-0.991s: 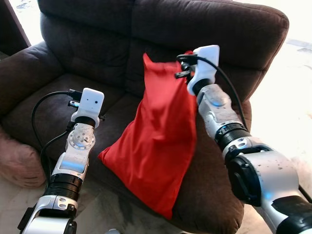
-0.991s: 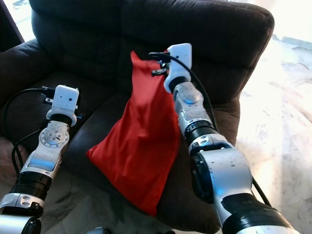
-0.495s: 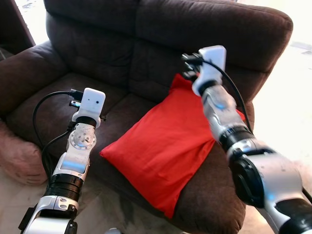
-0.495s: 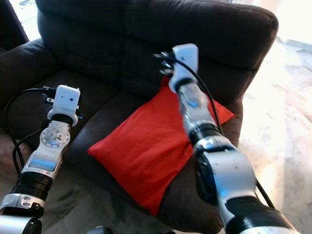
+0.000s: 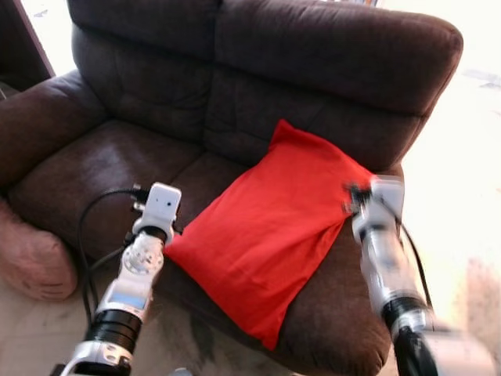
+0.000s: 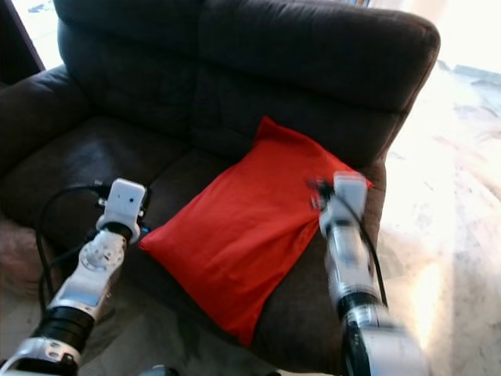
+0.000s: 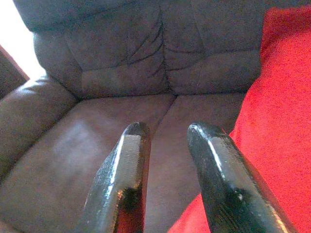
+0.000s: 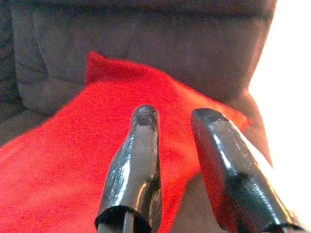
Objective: Move the pillow to the sofa from floor
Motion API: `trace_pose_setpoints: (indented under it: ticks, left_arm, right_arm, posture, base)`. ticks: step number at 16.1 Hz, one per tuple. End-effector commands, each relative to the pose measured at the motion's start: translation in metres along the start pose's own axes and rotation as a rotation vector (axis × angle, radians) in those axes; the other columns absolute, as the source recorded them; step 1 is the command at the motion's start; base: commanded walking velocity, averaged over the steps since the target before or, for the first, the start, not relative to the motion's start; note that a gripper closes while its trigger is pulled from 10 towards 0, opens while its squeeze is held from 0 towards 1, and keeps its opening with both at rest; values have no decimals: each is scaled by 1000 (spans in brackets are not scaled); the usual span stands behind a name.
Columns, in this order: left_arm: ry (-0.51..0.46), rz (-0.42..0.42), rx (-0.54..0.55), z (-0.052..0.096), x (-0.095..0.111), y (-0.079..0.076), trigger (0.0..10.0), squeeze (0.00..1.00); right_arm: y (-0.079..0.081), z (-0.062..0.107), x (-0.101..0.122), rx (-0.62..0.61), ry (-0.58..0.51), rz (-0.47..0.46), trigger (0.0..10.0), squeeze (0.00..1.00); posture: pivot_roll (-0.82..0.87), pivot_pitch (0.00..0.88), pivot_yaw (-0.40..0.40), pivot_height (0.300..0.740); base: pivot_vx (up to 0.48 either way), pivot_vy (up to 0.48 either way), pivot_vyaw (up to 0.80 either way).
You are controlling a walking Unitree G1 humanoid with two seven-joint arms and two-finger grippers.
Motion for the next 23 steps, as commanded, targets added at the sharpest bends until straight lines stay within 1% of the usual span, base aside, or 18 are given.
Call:
trace_pose_setpoints:
  ticks: [1,2,3,4,5,6,8,10,12,17,21,23]
  left_arm:
    - [16,46,19,8,-12,4,10000,0]
    - [-23,55,18,12,-6,3,10000,0]
    - [-89,74,18,14,8,1,10000,0]
    - [-110,89,13,14,13,-1,10000,0]
    - [-114,90,12,13,14,-1,10000,0]
    - [-112,90,16,10,16,-2,10000,0]
    - [-128,94,16,7,20,-3,10000,0]
    - [-134,98,11,8,21,-3,10000,0]
    - [-127,91,5,10,19,-2,10000,0]
    - [-120,85,4,9,18,-1,10000,0]
    - [-118,80,11,8,17,2,10000,0]
    - [-117,72,15,8,18,4,10000,0]
  right_arm:
    - [-4,7,-3,-33,-24,-21,10000,0]
    - [-7,13,-6,-50,-36,-24,10000,0]
    - [-8,18,-5,-63,-67,-45,10000,0]
    - [-5,20,-1,-49,-90,-46,10000,0]
    - [-4,20,0,-42,-99,-42,10000,0]
    - [1,19,2,-31,-102,-42,10000,0]
    - [7,16,7,-21,-108,-67,10000,0]
    - [9,19,9,-18,-114,-71,10000,0]
    - [8,21,9,-27,-116,-46,10000,0]
    - [6,20,10,-42,-92,-67,10000,0]
    - [12,20,9,-30,-78,-79,10000,0]
    - [14,20,9,-29,-72,-76,10000,0]
  posture:
    - [44,52,-45,740]
    - [32,47,-40,740]
    - [34,41,-39,740]
    - [34,39,-39,740]
    - [34,39,-39,740]
    - [37,28,-40,740]
    - [39,20,-39,740]
    - [40,19,-39,740]
    - [40,27,-38,740]
    - [38,47,-40,740]
    - [41,59,-40,740]
    - [44,63,-37,740]
  base:
    - [0,0,0]
    - [0,0,0]
    - [0,0,0]
    - [0,0,0]
    - [0,0,0]
    - [0,322,0]
    - [0,371,0]
    - [0,422,-628]
    - [0,354,0]
    - [0,339,0]
    - [0,306,-703]
    - [0,0,-681]
Point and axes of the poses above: a point about 5 cm out from each wrist's last joint towards the gripper, its own z axis pointing back from the gripper into the wrist, its own x axis along the axis of the wrist's last joint, y = z × x, the point moved 4 cm from there along -z, pointing out of the wrist towards the gripper, and after that the axes turned 5 degrees about z, right-handed, at the moved point
